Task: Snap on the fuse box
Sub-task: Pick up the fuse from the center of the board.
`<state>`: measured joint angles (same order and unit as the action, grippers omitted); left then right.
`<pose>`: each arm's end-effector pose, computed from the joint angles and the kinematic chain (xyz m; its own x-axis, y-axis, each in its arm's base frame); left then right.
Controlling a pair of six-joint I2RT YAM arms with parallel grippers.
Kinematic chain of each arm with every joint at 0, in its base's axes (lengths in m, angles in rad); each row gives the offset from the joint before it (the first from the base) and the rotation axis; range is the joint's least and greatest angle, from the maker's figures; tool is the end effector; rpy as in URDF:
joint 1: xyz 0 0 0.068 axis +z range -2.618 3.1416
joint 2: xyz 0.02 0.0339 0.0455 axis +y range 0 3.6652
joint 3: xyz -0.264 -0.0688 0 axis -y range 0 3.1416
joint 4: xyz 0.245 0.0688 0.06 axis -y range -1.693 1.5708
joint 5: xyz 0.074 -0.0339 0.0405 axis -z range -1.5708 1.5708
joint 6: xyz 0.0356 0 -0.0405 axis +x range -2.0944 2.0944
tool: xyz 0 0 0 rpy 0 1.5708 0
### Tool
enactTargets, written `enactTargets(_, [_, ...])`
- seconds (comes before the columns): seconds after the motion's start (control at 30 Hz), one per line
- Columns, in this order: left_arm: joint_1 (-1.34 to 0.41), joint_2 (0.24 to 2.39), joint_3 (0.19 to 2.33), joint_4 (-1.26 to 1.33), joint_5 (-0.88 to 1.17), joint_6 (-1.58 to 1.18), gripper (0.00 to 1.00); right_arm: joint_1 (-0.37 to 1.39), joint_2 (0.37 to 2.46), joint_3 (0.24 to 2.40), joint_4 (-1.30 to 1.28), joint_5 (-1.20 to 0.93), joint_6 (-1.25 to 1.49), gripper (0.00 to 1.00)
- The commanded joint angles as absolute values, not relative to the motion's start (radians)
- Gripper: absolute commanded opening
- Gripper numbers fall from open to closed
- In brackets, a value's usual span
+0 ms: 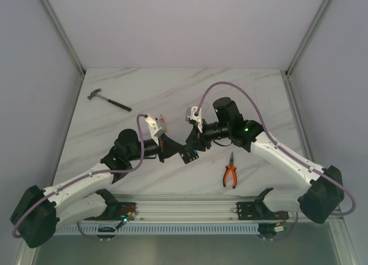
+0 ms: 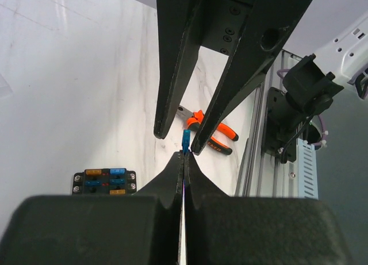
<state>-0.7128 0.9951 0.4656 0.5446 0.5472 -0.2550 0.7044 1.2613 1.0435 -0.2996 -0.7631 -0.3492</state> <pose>0.1562 -0.1595 0.2646 -0.2291 -0.0867 -0.9695 0.9241 0.2935 -0.2446 0.1962 0.1991 0.3213 -0.0374 -0.3563 -0.9336 -0.9988 0.0423 0.0239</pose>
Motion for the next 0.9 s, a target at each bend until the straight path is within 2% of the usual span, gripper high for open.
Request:
enactTargets(0.0, [-0.711,0.992,0.489,0.549,0.58,-0.226,0.0,0.697,1.247,1.08,-0.317,-0.811,-0.372,0.32])
enactTargets(0.13, [-0.711,0.994,0.491,0.551,0.588,-0.226,0.0,0.696,1.251,1.081,-0.324,-0.824,-0.38,0.23])
enactTargets(0.3, [-0.711,0.998,0.487,0.543,0.571,-0.226,0.0,0.693,1.252,1.077,-0.328,-0.846,-0.392,0.02])
enactTargets(0.4, [-0.711,1.002,0.481,0.535,0.517,-0.244,0.0,0.693,1.253,1.076,-0.328,-0.842,-0.389,0.0])
enactTargets(0.43, [-0.71,1.002,0.479,0.527,0.487,-0.257,0.02,0.693,1.256,1.078,-0.327,-0.83,-0.379,0.0])
enactTargets(0.47, [-0.71,1.002,0.476,0.517,0.445,-0.272,0.11,0.694,1.26,1.08,-0.326,-0.809,-0.367,0.0])
enactTargets(0.53, [-0.71,0.999,0.468,0.49,0.35,-0.312,0.18,0.696,1.273,1.084,-0.314,-0.737,-0.315,0.0])
enactTargets(0.63, [-0.711,0.986,0.451,0.447,0.206,-0.393,0.35,0.705,1.292,1.08,-0.28,-0.59,-0.212,0.0])
enactTargets(0.73, [-0.708,0.984,0.422,0.421,0.088,-0.518,0.37,0.729,1.305,1.052,-0.236,-0.43,-0.111,0.0])
enactTargets(0.87, [-0.706,1.016,0.367,0.436,0.034,-0.709,0.45,0.792,1.34,1.033,-0.209,-0.217,-0.011,0.0])
